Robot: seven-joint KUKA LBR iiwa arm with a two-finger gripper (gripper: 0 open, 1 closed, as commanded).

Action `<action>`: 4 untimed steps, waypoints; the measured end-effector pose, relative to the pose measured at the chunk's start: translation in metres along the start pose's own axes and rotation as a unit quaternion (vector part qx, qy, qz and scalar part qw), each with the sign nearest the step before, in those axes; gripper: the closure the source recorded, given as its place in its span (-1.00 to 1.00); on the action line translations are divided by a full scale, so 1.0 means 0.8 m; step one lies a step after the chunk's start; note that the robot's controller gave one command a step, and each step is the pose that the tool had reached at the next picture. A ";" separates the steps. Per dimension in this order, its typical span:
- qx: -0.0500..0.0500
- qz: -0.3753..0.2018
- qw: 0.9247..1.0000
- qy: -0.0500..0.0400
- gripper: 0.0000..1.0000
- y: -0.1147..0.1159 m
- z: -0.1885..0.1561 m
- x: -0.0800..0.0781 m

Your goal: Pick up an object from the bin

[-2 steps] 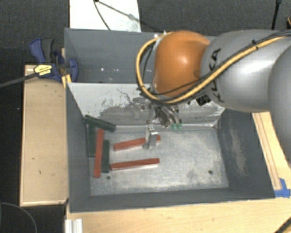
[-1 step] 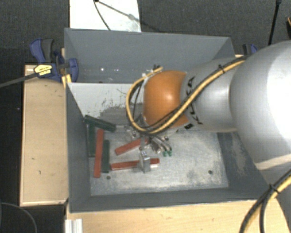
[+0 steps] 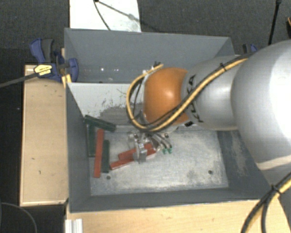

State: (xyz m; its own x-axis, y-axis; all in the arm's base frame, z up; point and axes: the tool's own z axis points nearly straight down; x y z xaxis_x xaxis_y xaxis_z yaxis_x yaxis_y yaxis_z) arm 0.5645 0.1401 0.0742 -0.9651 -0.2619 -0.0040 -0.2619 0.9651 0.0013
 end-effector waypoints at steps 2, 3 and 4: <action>0.000 -0.034 0.999 0.001 -1.00 -0.026 -0.154 0.014; 0.000 0.044 0.999 0.004 -1.00 0.000 0.008 0.063; 0.000 0.045 0.999 0.001 1.00 -0.001 0.001 0.059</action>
Offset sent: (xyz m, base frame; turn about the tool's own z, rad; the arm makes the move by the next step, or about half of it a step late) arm -0.0070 -0.0236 0.1224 -0.0712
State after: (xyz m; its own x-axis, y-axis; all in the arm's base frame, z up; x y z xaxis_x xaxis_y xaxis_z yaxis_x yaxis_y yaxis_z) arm 0.5189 0.1272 0.0733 -0.9848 -0.1736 -0.0021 -0.1736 0.9848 0.0015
